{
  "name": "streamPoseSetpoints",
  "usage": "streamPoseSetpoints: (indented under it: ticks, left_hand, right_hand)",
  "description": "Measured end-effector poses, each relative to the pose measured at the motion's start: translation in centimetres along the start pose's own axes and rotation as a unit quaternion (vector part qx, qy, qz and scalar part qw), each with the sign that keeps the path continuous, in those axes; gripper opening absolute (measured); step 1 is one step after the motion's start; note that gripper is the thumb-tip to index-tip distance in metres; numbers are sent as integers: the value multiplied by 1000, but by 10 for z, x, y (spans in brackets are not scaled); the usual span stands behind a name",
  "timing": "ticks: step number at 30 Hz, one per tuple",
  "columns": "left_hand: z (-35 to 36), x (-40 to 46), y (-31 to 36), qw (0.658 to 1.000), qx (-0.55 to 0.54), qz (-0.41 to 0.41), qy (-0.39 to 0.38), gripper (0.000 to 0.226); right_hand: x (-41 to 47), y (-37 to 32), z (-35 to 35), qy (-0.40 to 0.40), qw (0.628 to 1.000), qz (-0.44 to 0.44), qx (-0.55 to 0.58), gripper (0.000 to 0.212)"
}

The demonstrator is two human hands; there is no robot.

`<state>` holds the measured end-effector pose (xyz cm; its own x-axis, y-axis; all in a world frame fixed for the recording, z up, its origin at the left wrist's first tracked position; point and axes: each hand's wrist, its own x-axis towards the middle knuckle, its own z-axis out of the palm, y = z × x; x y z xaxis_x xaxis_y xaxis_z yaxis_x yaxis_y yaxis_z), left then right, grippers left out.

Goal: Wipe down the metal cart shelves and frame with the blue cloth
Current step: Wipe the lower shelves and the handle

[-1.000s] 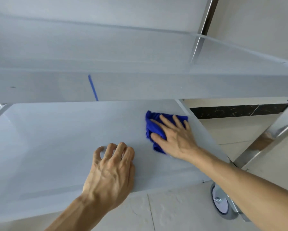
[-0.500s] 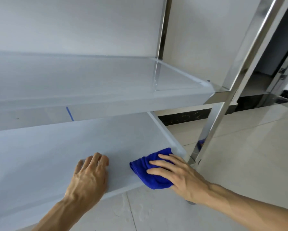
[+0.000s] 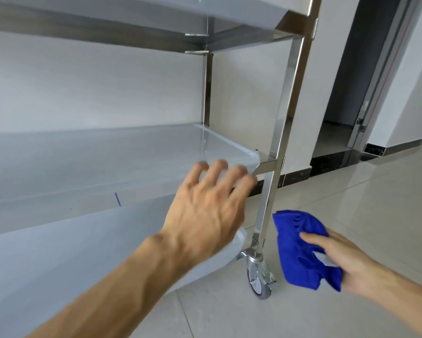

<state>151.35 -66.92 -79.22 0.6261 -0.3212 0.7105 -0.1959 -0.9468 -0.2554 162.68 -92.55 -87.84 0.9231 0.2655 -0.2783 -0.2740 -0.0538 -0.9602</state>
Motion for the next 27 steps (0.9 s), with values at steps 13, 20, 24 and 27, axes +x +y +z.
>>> streamPoseSetpoints:
  ticks: [13,20,24,27]
  left_hand:
    - [32,26,-33,968,99,-124,-192,56]
    - [6,2,-21,986,69,-102,-115,57]
    - [-23,-16,-11,984,36,-107,-136,67]
    - [-49,-26,0,974,8,-141,-178,69]
  right_hand:
    - [-29,-142,-9,67,985,-154,44,23]
    - [-10,-178,32,25,971,-209,117,15]
    - [-15,-180,38,-89,967,-197,137,18]
    - [-29,-170,33,-169,957,-184,150,23]
